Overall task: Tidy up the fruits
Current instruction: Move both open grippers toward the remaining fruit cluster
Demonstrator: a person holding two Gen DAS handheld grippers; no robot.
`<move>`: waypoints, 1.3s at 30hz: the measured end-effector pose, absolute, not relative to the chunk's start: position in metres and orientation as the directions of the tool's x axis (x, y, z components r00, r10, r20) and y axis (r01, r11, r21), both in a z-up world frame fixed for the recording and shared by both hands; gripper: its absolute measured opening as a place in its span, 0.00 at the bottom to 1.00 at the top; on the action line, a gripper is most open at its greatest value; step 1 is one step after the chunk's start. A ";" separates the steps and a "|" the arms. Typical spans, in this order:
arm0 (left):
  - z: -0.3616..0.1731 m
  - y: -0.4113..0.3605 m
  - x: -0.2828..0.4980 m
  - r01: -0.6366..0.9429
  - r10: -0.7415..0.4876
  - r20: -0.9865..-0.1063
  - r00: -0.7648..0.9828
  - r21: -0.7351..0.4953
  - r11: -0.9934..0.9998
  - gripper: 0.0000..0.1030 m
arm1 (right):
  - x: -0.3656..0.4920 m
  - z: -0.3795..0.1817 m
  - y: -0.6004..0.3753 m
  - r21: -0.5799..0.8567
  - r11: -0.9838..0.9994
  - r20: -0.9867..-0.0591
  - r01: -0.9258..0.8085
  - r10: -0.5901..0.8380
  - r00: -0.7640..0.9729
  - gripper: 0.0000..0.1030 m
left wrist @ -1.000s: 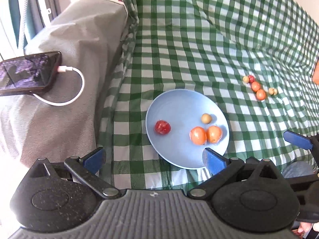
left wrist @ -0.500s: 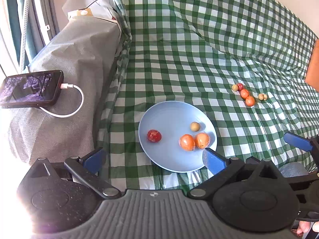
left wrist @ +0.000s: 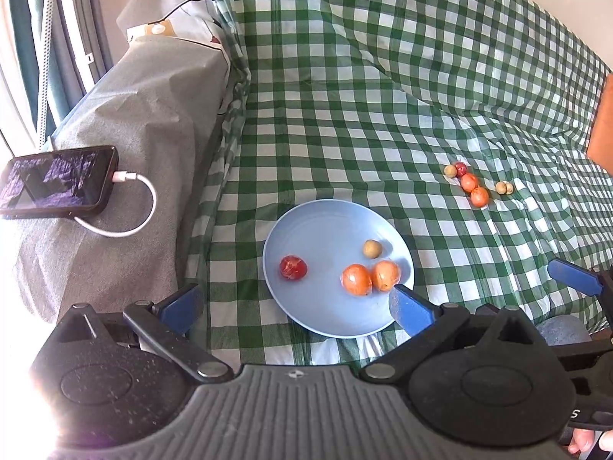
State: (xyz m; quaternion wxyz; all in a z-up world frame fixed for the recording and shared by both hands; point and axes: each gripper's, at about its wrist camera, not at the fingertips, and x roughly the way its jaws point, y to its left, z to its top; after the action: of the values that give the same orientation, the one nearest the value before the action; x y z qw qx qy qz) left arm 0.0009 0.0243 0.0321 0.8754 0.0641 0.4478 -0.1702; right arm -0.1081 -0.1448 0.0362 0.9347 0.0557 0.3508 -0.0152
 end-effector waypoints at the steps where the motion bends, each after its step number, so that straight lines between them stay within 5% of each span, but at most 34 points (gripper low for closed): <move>1: 0.032 0.022 0.002 0.359 -0.240 -0.807 0.540 -0.038 0.933 1.00 | -0.109 0.036 -0.146 0.097 0.993 -0.657 0.074 0.008 0.754 0.97; 11: 0.028 -0.033 0.030 0.426 -0.242 -0.829 0.505 -0.005 0.905 1.00 | -0.100 0.021 -0.190 0.123 0.975 -0.673 0.186 -0.056 0.738 0.97; 26: -0.030 -0.213 0.134 0.583 -0.292 -0.844 0.449 0.029 0.812 1.00 | -0.055 -0.046 -0.339 0.070 0.886 -0.707 0.458 -0.280 0.650 0.97; 39: -0.092 -0.304 0.195 0.589 -0.231 -0.894 0.385 0.046 0.807 1.00 | 0.034 -0.149 -0.389 0.071 0.903 -0.724 0.424 -0.246 0.645 0.94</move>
State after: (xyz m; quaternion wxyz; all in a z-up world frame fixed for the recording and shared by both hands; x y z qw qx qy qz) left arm 0.1946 -0.3044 -0.0916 0.8121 0.1816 0.4938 -0.2525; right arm 0.0344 -0.3886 -0.1488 0.8991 0.1177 0.3781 -0.1864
